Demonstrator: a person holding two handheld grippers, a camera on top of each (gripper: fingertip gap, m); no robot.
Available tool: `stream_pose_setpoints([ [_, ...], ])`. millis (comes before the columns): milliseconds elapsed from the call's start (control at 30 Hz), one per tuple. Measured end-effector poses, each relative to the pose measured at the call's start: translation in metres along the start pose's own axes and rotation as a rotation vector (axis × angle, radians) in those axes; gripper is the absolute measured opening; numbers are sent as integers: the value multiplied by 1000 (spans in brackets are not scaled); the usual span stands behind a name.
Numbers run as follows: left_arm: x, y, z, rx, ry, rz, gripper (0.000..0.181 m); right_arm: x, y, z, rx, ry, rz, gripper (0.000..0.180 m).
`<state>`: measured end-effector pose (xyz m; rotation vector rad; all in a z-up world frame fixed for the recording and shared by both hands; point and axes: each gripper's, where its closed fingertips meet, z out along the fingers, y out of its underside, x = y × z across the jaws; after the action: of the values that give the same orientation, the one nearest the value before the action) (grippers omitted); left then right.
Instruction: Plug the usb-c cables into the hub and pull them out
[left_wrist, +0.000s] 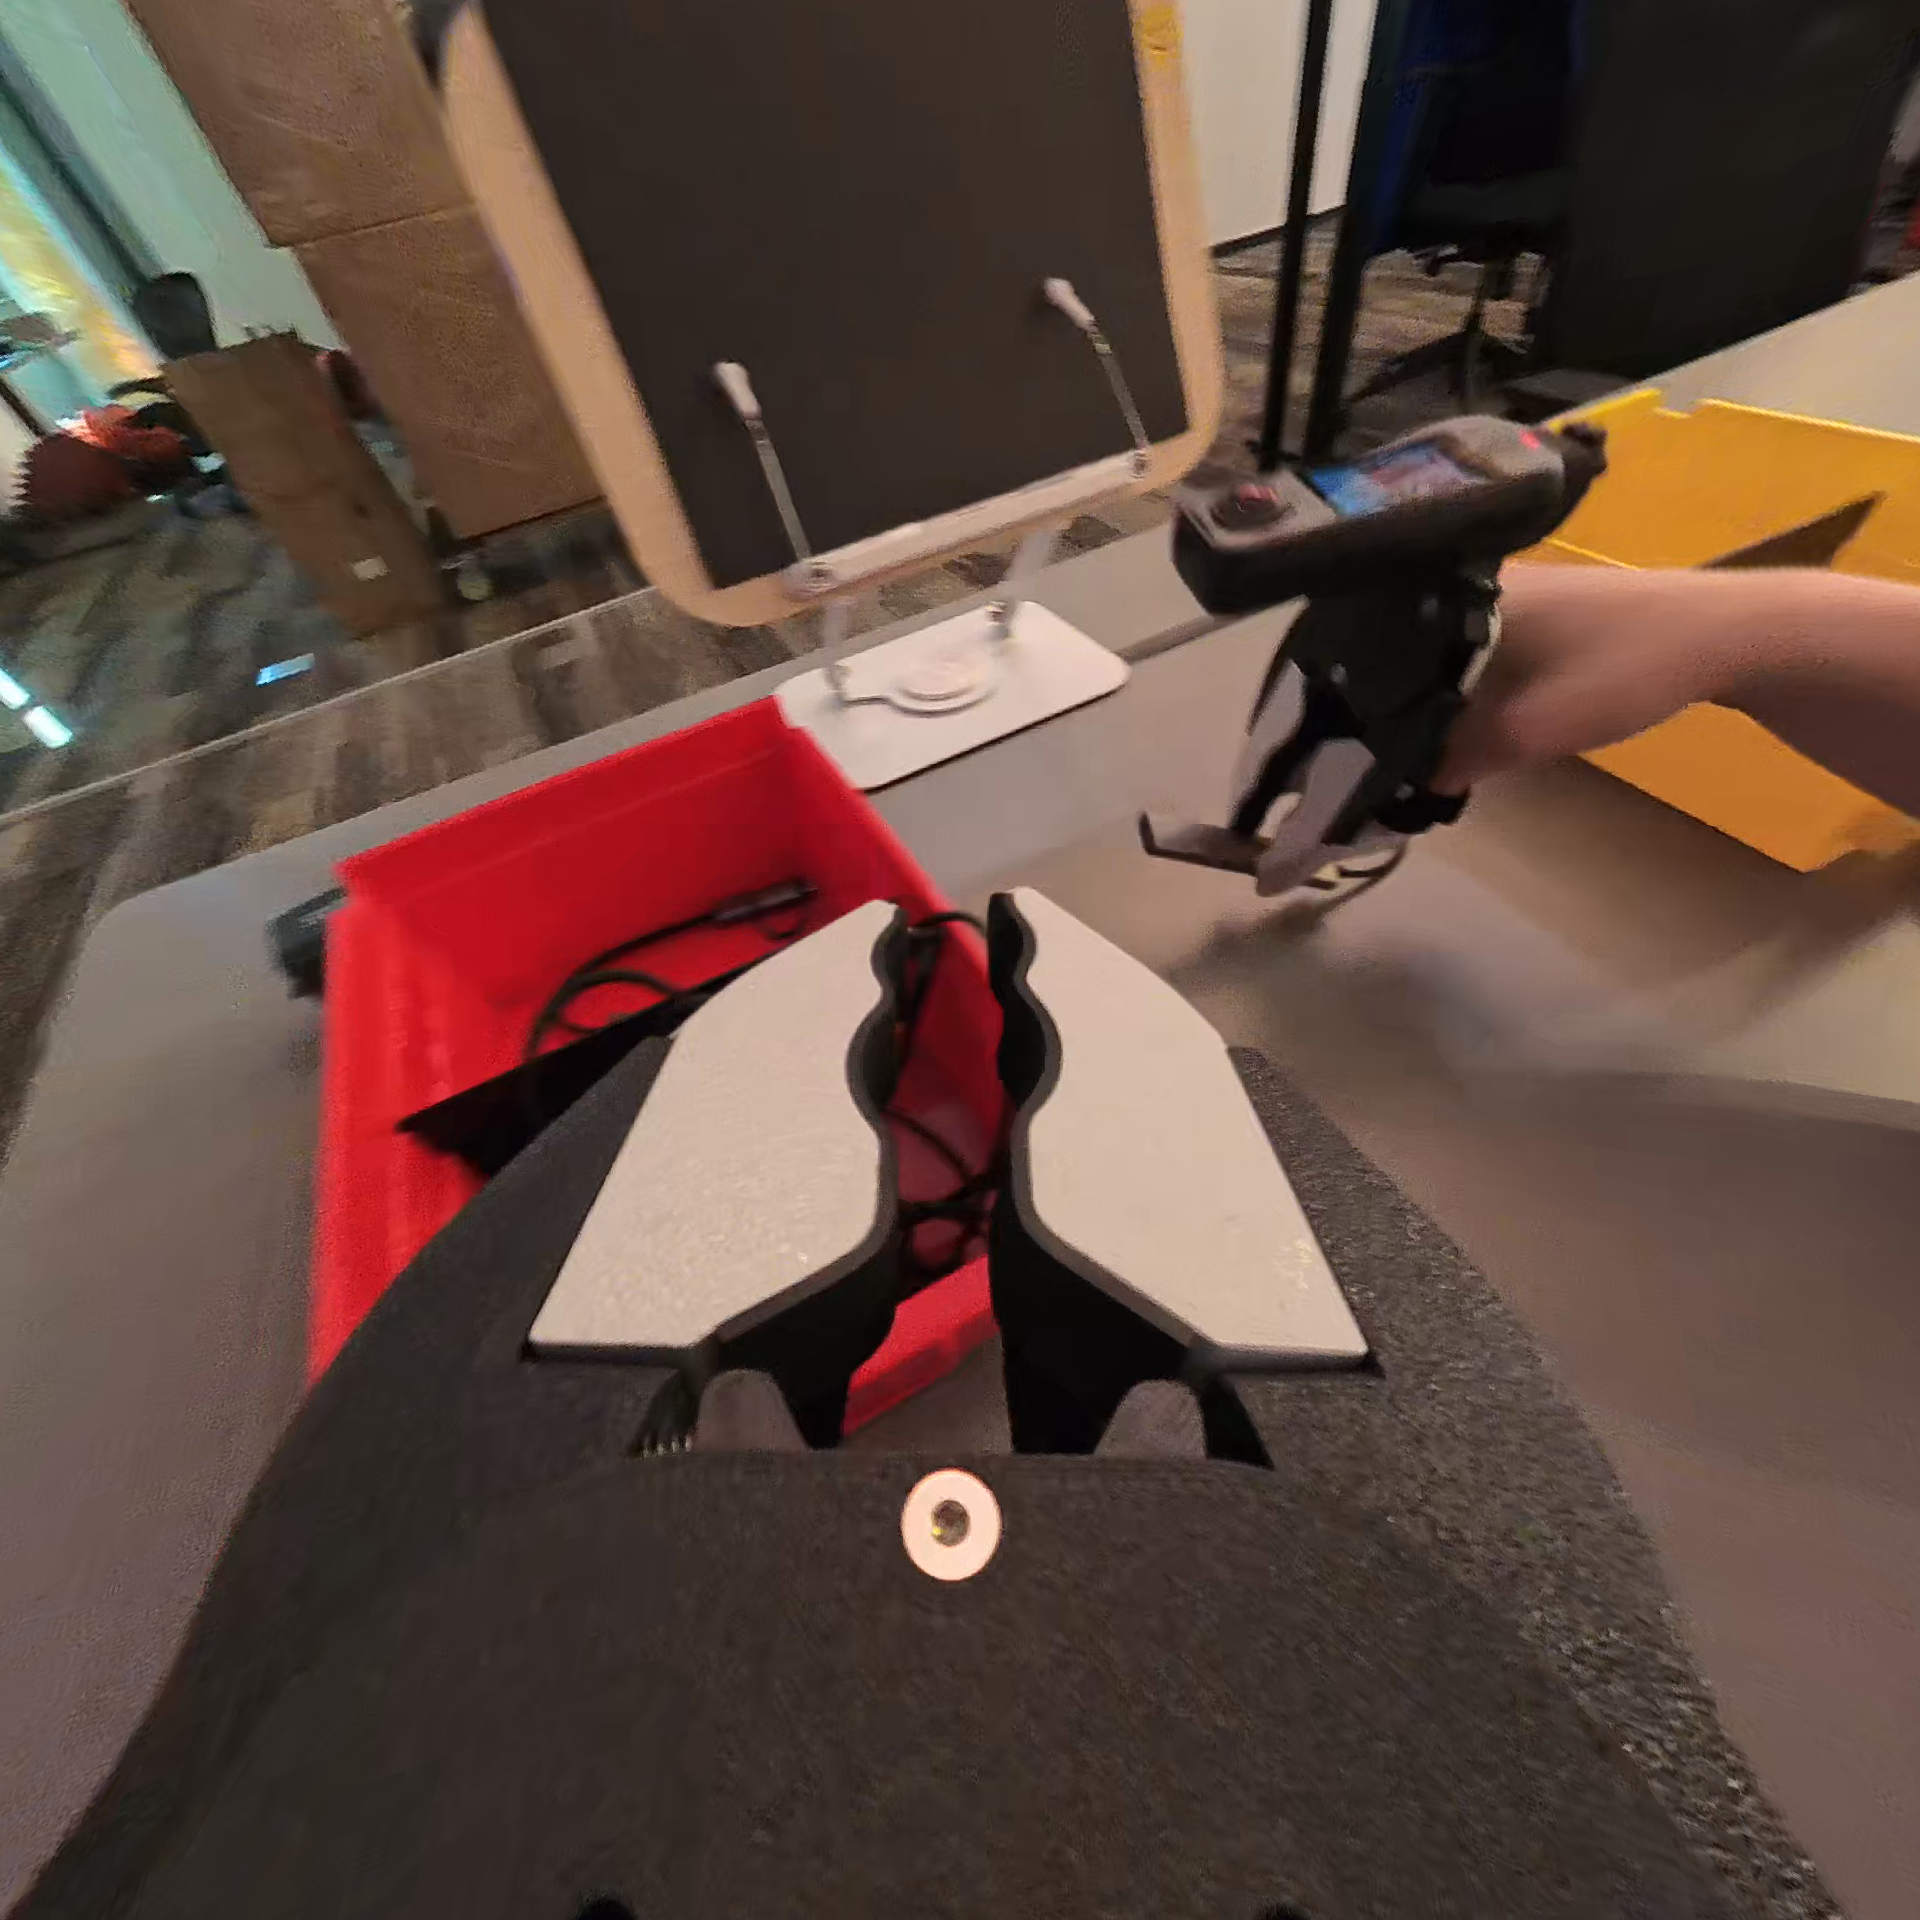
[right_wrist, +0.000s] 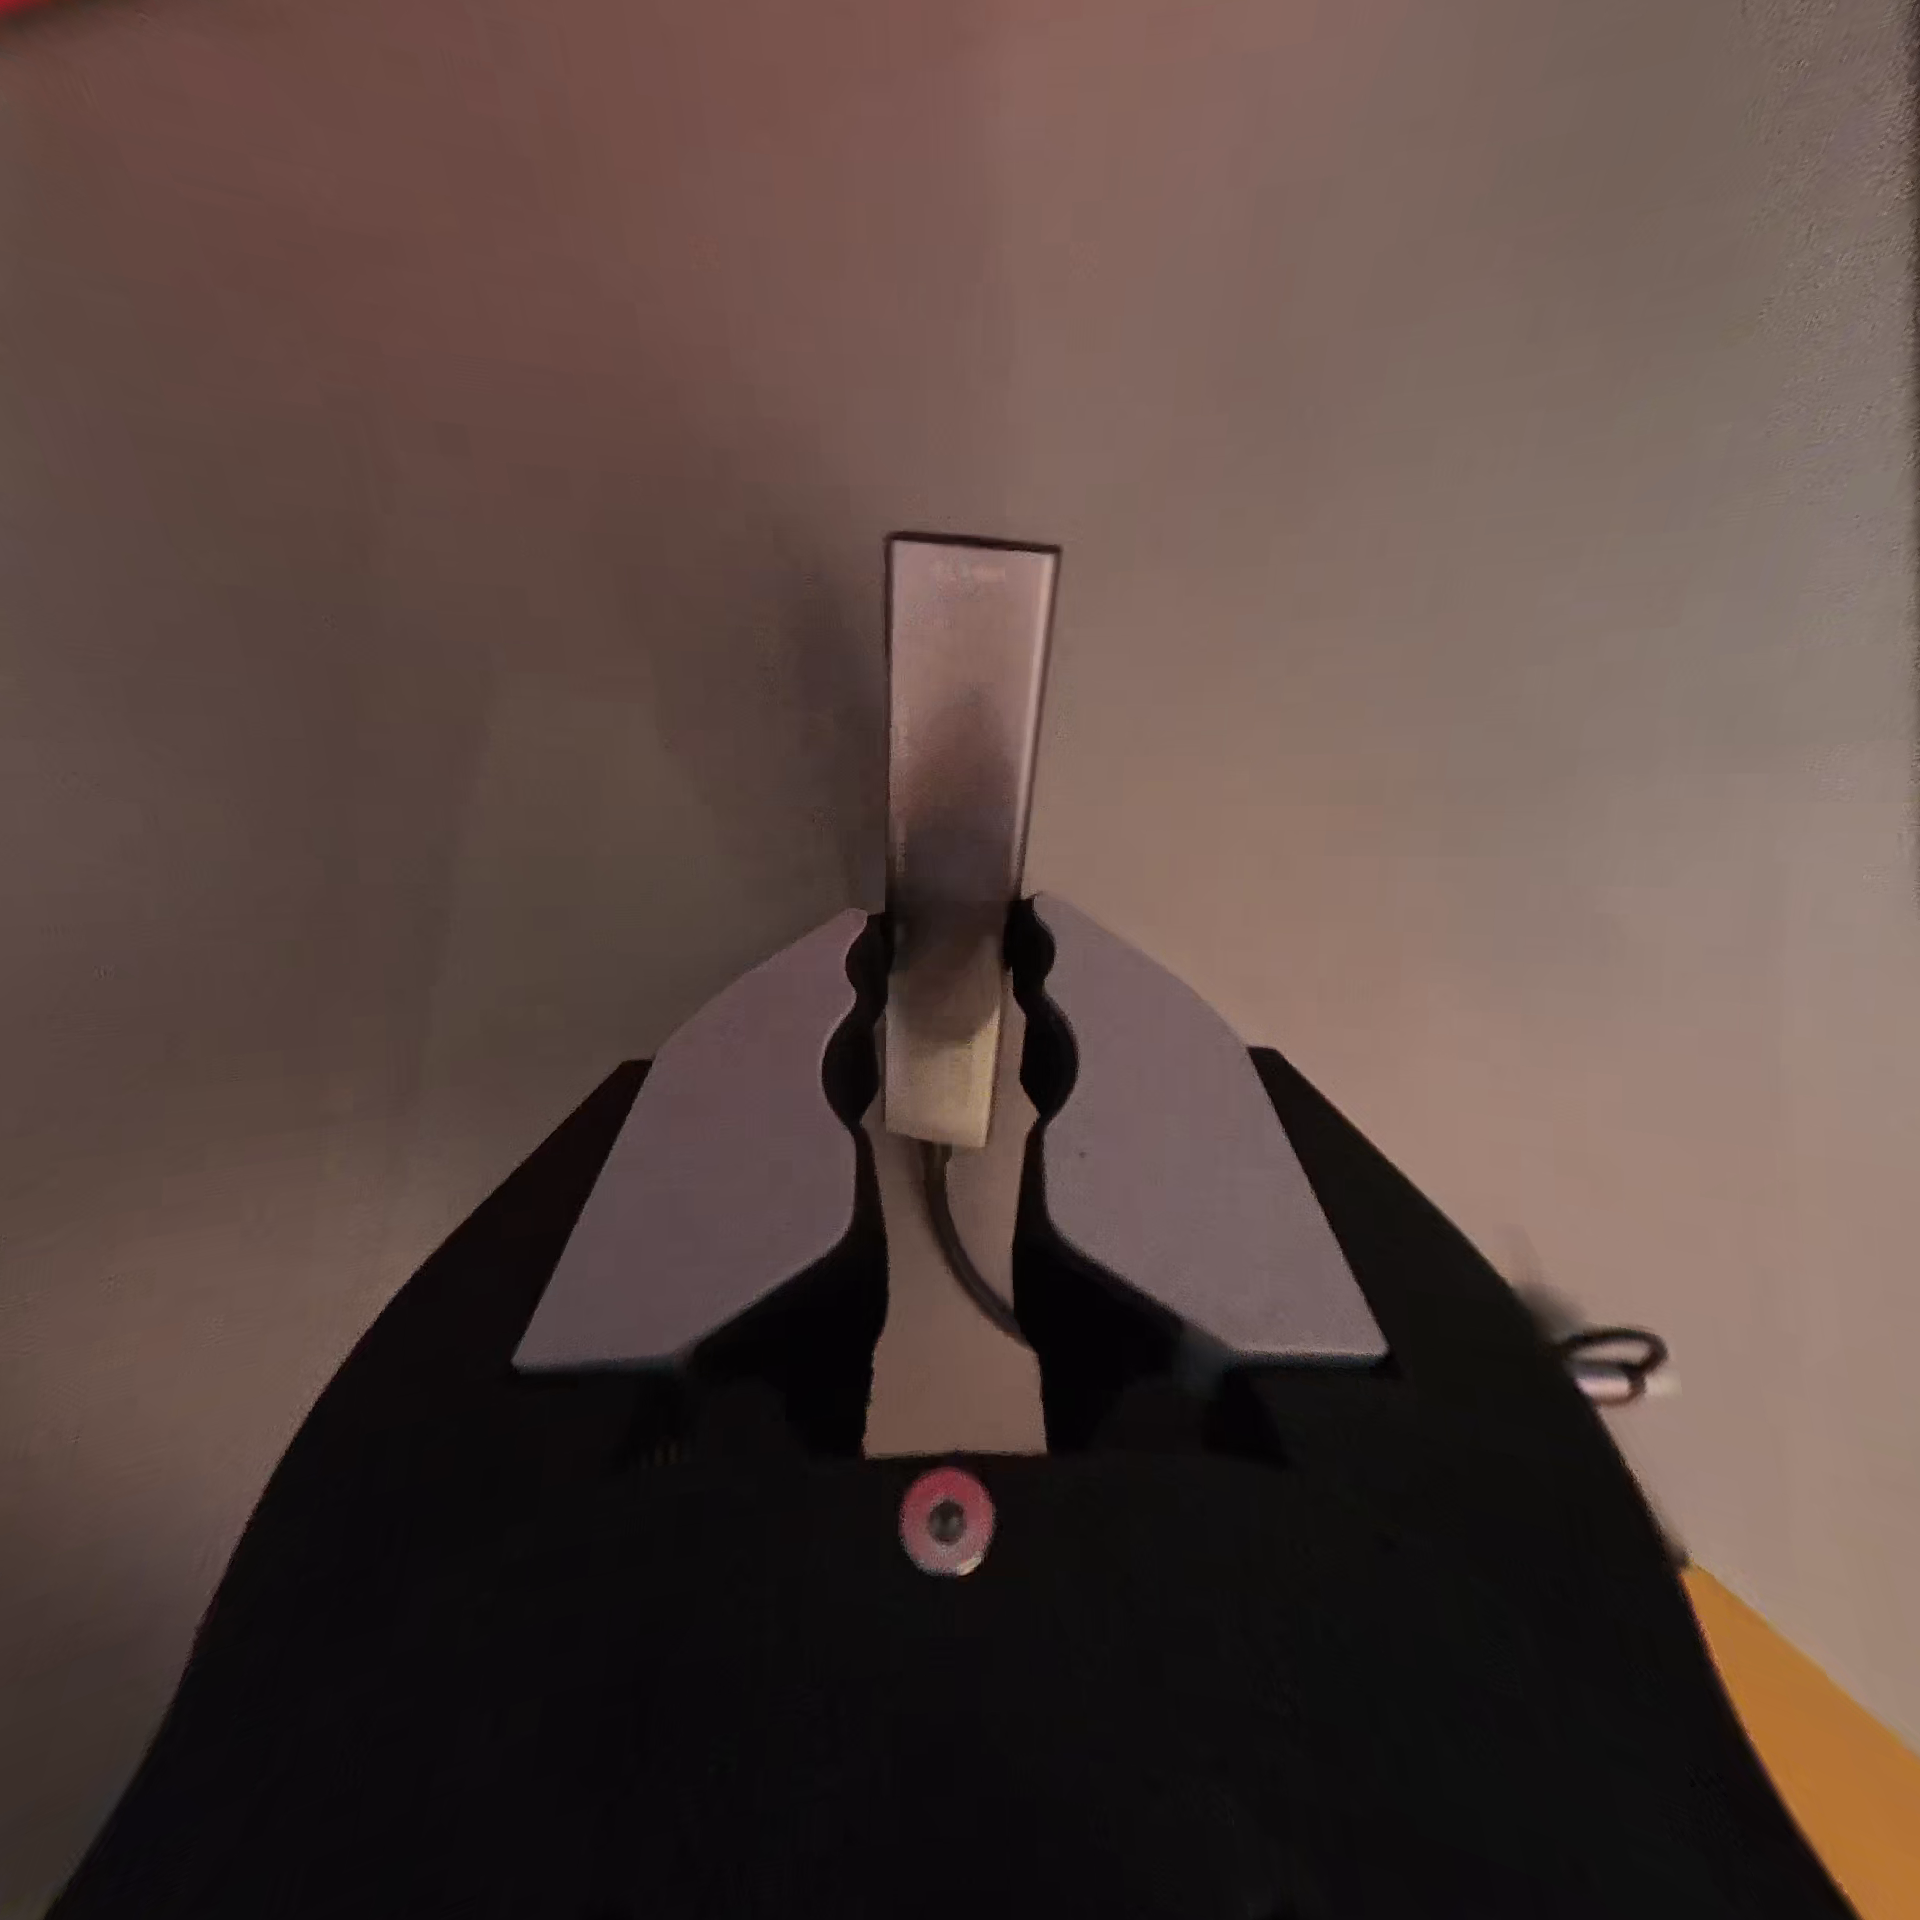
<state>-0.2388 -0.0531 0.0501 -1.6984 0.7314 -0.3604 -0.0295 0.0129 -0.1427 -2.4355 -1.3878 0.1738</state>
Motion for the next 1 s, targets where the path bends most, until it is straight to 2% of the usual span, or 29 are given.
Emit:
stream_pose_setpoints([
  [67,-28,3,-13,-10,-27,-18,15,-1,1,12,-39,-15,-41,24],
  [200,-65,23,-23,-68,-61,-29,18,-7,-10,13,11,-49,-110,24],
  [333,-53,50,-10,-176,62,-54,20,-1,-4,10,11,18,-133,31],
  [500,-15,85,23,-301,207,107,26,-2,-13,-36,225,86,-134,53],
  [633,-11,98,53,-388,178,262,27,0,-17,-87,384,133,-114,53],
  [700,1,101,60,-427,251,270,27,1,-13,-106,415,140,-106,52],
  [800,21,98,61,-417,378,172,29,2,-7,-130,487,166,-114,48],
  [867,25,96,58,-396,409,123,28,0,-5,-139,522,148,-116,48],
  [1000,23,109,49,-449,396,206,25,3,-2,-146,548,137,-108,46],
])
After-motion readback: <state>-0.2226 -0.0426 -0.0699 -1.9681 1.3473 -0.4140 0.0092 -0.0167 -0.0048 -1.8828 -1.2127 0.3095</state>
